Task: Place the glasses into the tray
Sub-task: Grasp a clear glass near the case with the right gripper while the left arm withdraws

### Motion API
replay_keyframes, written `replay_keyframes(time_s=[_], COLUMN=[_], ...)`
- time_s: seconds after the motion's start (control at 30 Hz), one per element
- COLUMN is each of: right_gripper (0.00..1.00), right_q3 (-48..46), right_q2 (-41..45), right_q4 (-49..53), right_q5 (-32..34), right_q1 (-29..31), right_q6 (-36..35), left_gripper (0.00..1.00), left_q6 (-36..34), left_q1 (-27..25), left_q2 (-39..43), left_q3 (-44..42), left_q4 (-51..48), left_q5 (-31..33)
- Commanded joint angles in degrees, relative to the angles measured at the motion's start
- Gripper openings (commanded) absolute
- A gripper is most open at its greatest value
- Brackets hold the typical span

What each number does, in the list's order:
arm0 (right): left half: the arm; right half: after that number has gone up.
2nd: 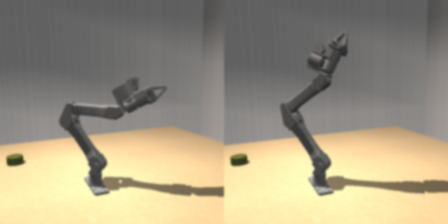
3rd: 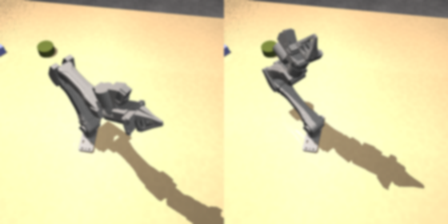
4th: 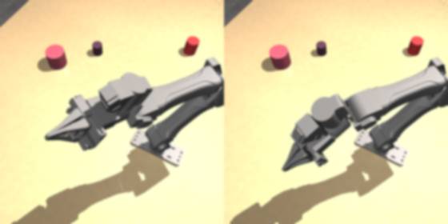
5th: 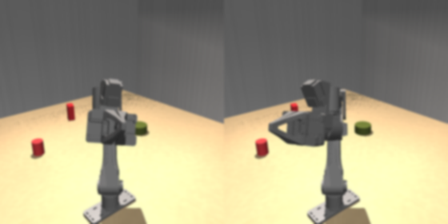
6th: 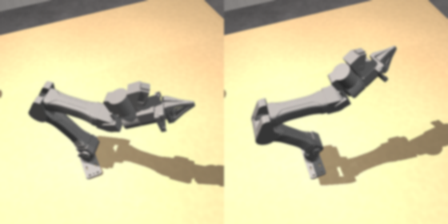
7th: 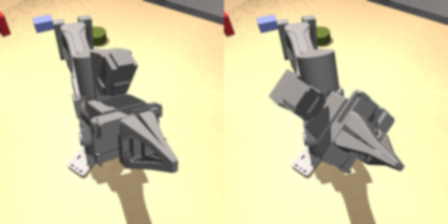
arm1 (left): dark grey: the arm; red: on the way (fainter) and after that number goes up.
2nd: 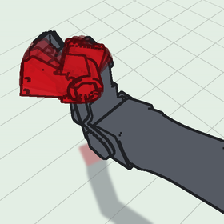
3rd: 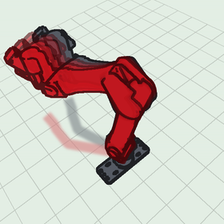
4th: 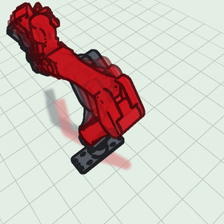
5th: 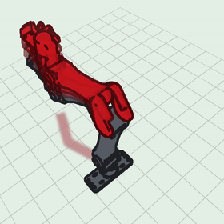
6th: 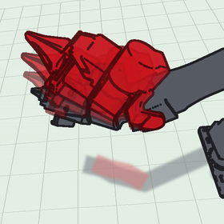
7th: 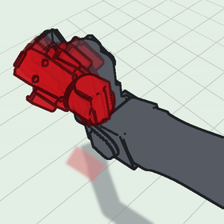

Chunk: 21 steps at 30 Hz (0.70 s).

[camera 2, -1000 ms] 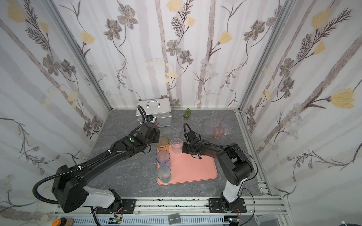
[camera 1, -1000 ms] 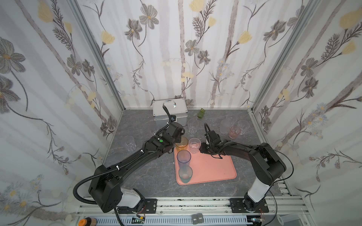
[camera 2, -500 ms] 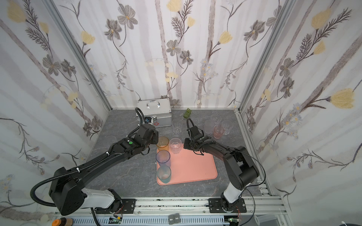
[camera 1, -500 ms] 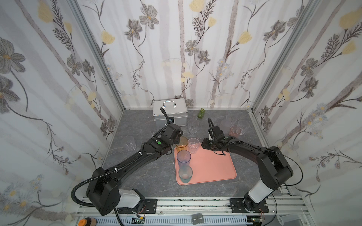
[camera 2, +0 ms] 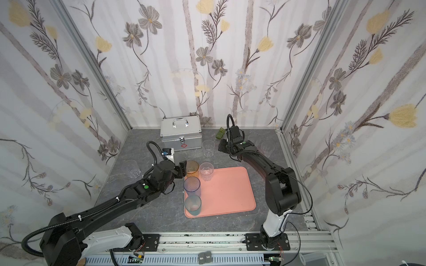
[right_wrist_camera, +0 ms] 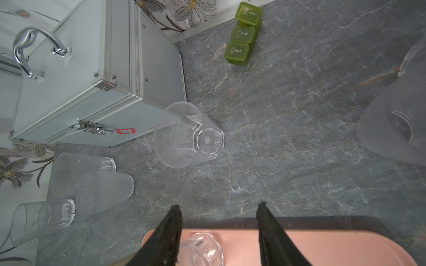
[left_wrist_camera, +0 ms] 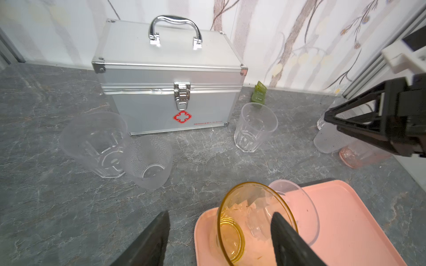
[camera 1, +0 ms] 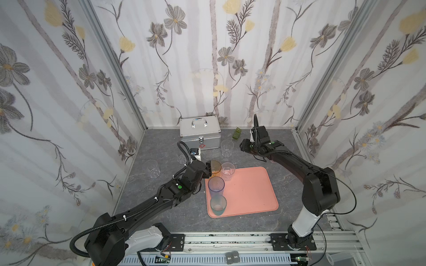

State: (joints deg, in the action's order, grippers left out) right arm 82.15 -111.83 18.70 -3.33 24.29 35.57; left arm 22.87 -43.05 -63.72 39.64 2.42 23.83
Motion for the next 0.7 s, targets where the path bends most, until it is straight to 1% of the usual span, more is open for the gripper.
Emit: replay_keyframes(time_s=[0.0, 0.13, 0.2, 0.37, 0.5, 0.57, 0.67], right_gripper=[0.54, 0.54, 0.53, 0.51, 0.48, 0.42, 0.22], right_q3=[4.07, 8.95, 12.94, 20.63, 21.91, 21.87, 21.83], right_q2=[-5.0, -11.4, -15.43, -23.27, -25.5, -25.93, -25.99], right_q4=[-4.22, -6.57, -5.66, -2.35, -1.47, -1.56, -0.85], right_q5=[-2.44, -4.47, -4.78, -4.81, -3.22, -2.98, -2.15], right_q1=[-0.08, 0.13, 0.39, 1.08, 1.28, 1.28, 1.27], right_q6=[3.57, 4.47, 4.09, 3.04, 2.77, 2.43, 1.32], left_gripper=[0.74, 0.76, 0.76, 0.76, 0.76, 0.76, 0.76], left_q6=[2.02, 5.05, 5.95, 5.34, 5.47, 5.99, 6.34], left_q1=[-0.2, -0.28, -0.29, -0.38, -0.38, -0.37, -0.37], left_q2=[3.49, 8.91, 11.13, 13.91, 13.59, 12.95, 11.64], left_q3=[-4.31, -10.46, -12.74, -14.42, -13.99, -13.86, -13.7], left_q4=[5.04, 6.43, 6.72, 6.9, 7.03, 7.18, 7.26], left_q5=[1.48, 0.71, 0.8, 1.49, 1.33, 0.81, -0.04])
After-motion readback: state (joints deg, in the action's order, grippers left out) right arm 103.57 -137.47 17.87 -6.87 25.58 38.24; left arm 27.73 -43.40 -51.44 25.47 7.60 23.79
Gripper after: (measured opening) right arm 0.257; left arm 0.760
